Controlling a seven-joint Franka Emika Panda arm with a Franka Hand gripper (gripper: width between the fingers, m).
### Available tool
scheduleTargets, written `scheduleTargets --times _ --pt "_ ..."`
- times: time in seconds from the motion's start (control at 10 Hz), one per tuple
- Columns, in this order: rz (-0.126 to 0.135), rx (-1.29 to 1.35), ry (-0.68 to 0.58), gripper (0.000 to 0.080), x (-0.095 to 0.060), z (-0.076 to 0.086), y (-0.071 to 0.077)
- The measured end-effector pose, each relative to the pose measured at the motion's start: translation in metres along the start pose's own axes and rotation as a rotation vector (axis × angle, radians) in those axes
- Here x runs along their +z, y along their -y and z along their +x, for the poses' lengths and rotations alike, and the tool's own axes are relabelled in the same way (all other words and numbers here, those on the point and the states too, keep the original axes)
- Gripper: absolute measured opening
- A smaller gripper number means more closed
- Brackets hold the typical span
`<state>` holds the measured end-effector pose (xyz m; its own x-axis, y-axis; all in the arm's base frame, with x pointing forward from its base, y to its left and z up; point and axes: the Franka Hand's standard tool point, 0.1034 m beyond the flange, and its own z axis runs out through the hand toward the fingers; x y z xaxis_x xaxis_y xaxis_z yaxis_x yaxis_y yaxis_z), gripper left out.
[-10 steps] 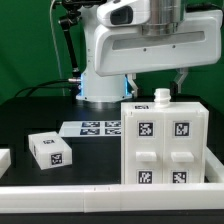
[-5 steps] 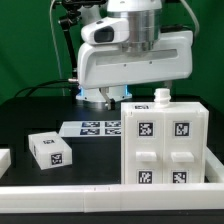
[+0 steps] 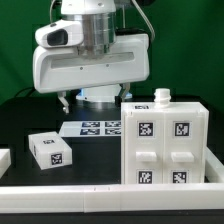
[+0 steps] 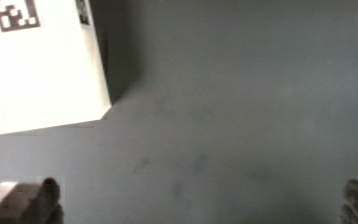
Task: Assemble cabinet
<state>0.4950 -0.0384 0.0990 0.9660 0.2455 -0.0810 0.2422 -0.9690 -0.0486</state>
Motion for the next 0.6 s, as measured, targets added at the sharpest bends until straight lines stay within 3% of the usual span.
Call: scheduleTargets --times 0.4,0.6 --pt "0.000 -0.015 0.002 0.0796 0.002 -0.003 -0.002" --pt "-0.017 -0.122 -0.009 0.0796 0.018 -0.029 -0.032"
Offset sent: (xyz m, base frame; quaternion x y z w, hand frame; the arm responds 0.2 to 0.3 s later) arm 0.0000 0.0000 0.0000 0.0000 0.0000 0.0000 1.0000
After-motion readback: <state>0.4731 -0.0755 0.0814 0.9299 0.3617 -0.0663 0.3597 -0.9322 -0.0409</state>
